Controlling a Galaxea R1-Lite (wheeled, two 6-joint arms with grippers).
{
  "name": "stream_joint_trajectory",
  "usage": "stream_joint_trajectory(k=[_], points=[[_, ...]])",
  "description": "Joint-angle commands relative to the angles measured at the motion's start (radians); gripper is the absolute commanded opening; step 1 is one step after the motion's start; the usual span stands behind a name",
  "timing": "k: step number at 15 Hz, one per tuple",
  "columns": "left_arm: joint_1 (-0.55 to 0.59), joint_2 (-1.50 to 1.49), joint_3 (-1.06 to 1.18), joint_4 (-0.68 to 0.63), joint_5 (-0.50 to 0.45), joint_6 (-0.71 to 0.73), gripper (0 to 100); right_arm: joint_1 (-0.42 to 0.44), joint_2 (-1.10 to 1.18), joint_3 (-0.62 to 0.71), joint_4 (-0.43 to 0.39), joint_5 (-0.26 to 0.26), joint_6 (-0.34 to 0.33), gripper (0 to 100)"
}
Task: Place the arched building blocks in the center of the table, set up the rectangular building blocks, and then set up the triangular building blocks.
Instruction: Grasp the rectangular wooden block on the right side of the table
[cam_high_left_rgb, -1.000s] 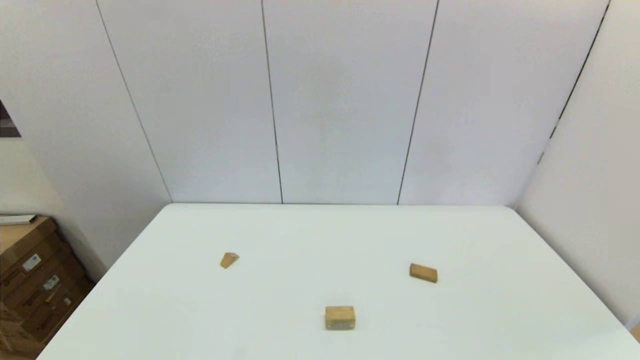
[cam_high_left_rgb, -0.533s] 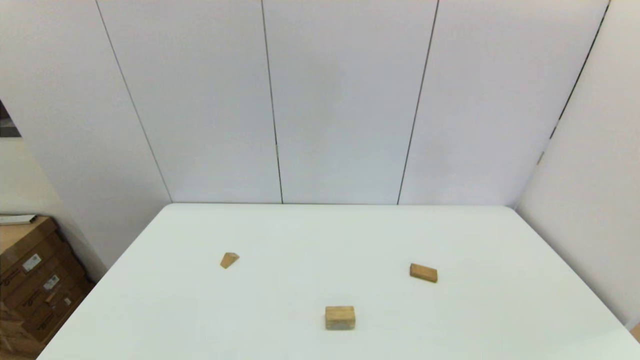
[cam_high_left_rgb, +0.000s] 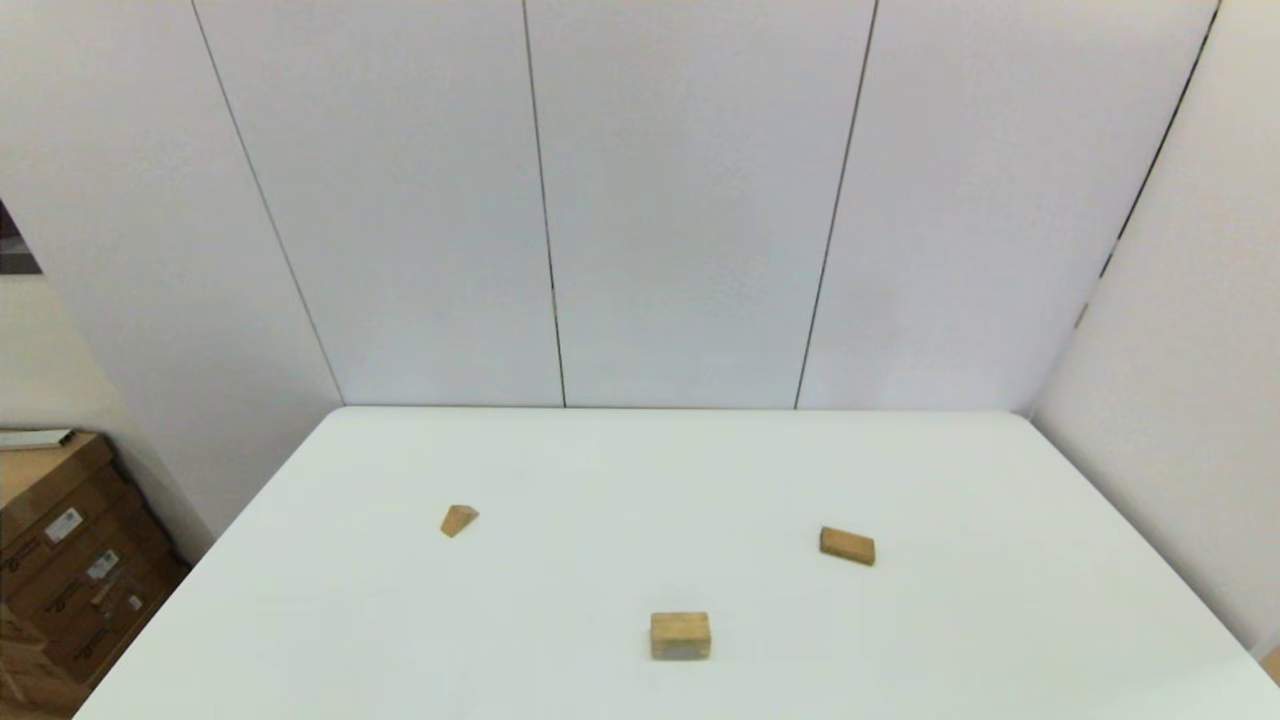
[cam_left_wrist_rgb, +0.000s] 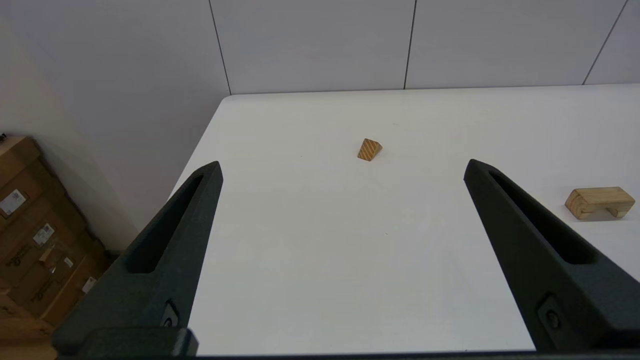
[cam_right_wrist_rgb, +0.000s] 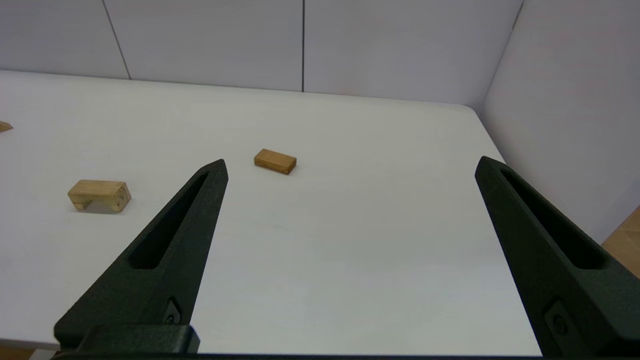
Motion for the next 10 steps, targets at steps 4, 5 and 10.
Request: stream_joint_trajectory(k=[4, 5, 10], points=[[0.000, 0.002, 0.000, 0.000, 0.000, 0.000, 100, 0.000, 0.001, -0.002, 0.009, 0.002, -0.008, 100], [0.000, 0.002, 0.000, 0.000, 0.000, 0.000, 100, 0.000, 0.018, 0.000, 0.006, 0.002, -0.017, 100], [0.000, 0.002, 0.000, 0.000, 0.000, 0.000, 100, 0.006, 0.443, -0.222, -0.046, 0.012, -0.060, 100]])
